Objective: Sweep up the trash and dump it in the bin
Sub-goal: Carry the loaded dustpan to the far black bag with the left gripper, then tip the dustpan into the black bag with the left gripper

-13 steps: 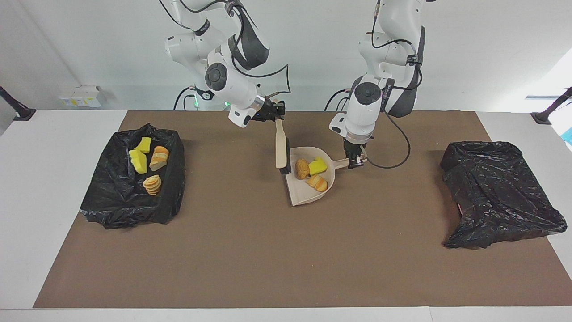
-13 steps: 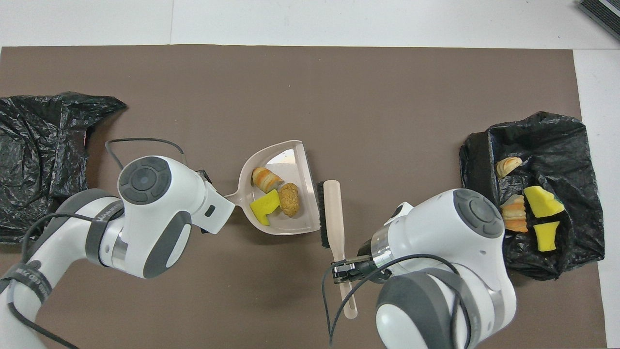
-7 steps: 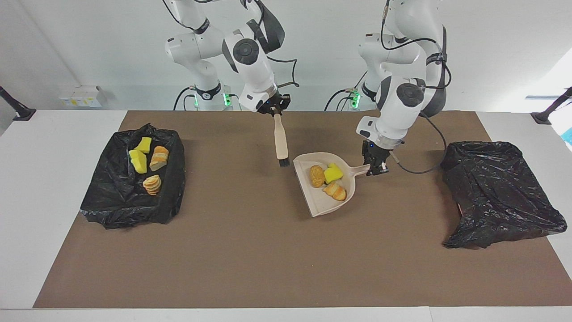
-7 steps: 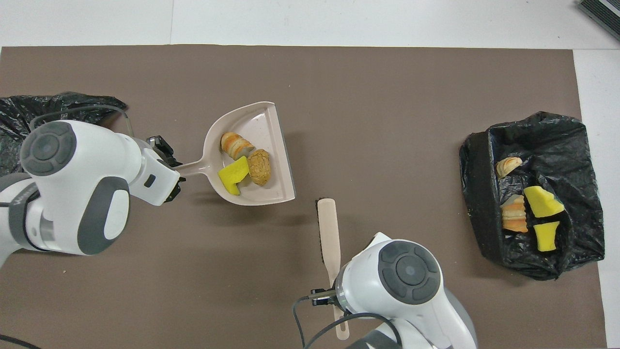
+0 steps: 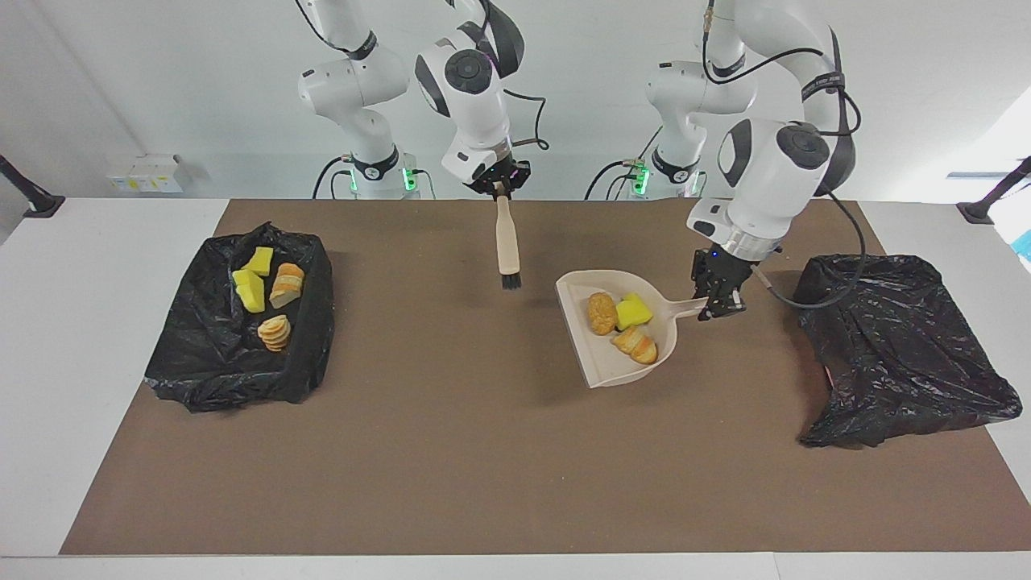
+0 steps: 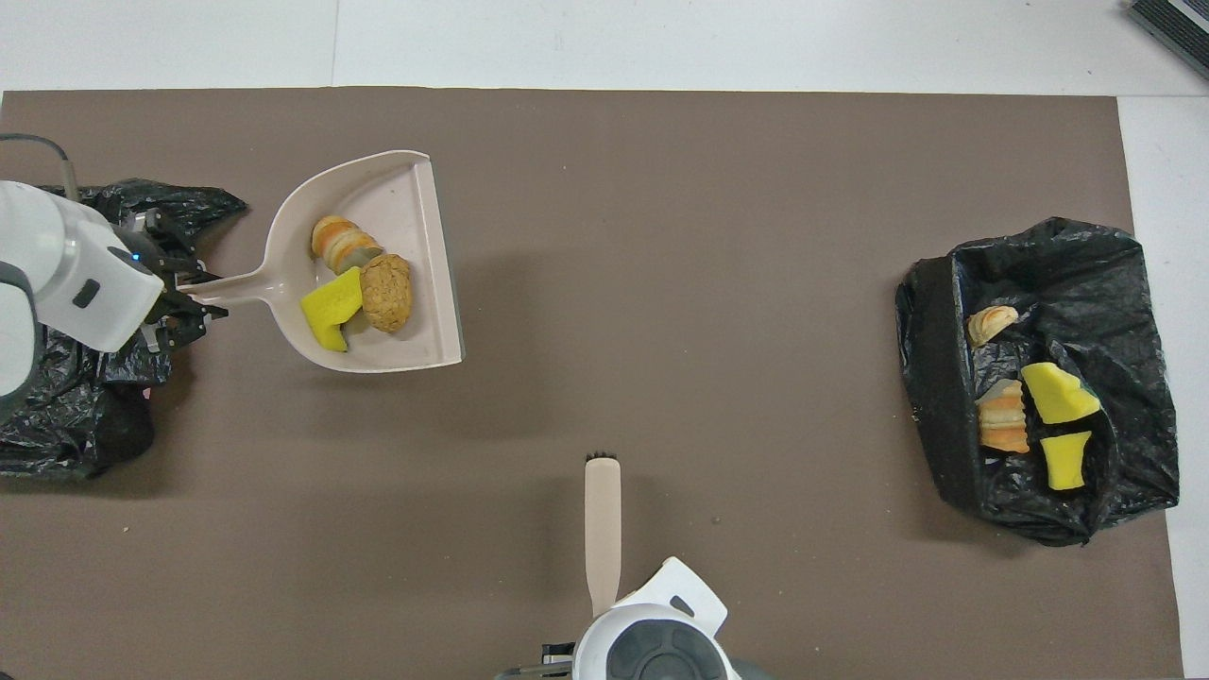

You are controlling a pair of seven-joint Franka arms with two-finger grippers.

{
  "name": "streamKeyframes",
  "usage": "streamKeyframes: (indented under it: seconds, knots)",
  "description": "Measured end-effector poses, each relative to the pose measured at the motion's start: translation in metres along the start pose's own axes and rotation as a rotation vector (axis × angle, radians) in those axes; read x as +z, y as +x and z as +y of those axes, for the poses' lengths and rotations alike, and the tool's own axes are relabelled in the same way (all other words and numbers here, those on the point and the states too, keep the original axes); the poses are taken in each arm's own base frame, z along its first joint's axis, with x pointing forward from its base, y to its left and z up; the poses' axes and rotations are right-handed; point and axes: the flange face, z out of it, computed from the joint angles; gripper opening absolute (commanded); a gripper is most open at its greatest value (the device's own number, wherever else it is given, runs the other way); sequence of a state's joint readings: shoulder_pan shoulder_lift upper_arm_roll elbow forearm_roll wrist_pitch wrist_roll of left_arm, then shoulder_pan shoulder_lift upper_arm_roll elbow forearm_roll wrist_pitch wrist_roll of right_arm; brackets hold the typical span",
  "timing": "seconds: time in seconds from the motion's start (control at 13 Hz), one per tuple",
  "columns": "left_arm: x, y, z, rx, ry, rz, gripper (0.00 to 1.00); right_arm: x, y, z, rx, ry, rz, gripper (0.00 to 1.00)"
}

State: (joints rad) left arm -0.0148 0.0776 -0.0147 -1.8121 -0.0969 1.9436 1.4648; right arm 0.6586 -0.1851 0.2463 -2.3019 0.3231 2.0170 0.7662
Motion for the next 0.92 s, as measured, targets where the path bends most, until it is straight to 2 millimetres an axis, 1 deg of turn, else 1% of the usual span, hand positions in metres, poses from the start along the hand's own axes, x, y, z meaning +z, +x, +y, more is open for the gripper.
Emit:
streamKeyframes:
  seconds: [0.15,0.23,0.31,0.46,0.54,0.69,0.77,0.84,0.92]
  knots:
    - [-0.012,-0.050,-0.013,0.032,-0.013,-0.003,0.00,0.022,-0.009,-0.014,0.003,-0.011,-0.007,0.00]
    - [-0.019,-0.079,-0.019,0.039,-0.017,-0.004,0.00,0.037,-0.009,-0.022,0.003,-0.011,-0.006,0.00]
    - [-0.024,-0.105,-0.023,0.026,-0.019,-0.005,0.00,0.053,-0.007,-0.030,0.000,-0.005,-0.003,0.00]
    - [-0.030,-0.153,-0.023,-0.020,-0.015,-0.014,0.00,0.080,0.000,-0.036,0.000,-0.013,-0.014,0.00]
    - [-0.032,-0.177,-0.021,-0.006,-0.015,-0.032,0.00,0.089,0.002,-0.036,0.001,-0.023,-0.025,0.00]
    - [-0.040,-0.218,-0.018,0.031,-0.013,-0.091,0.00,0.089,0.005,-0.038,0.000,-0.019,-0.025,0.00]
    - [-0.048,-0.239,-0.017,0.026,-0.010,-0.135,0.00,0.090,0.005,-0.038,0.001,-0.019,-0.026,0.17]
    - [-0.056,-0.259,-0.016,0.016,-0.005,-0.184,0.00,0.090,0.005,-0.038,0.000,-0.018,-0.026,0.24]
    - [-0.065,-0.281,-0.015,0.002,0.005,-0.240,0.00,0.089,0.005,-0.038,-0.001,-0.018,-0.026,0.40]
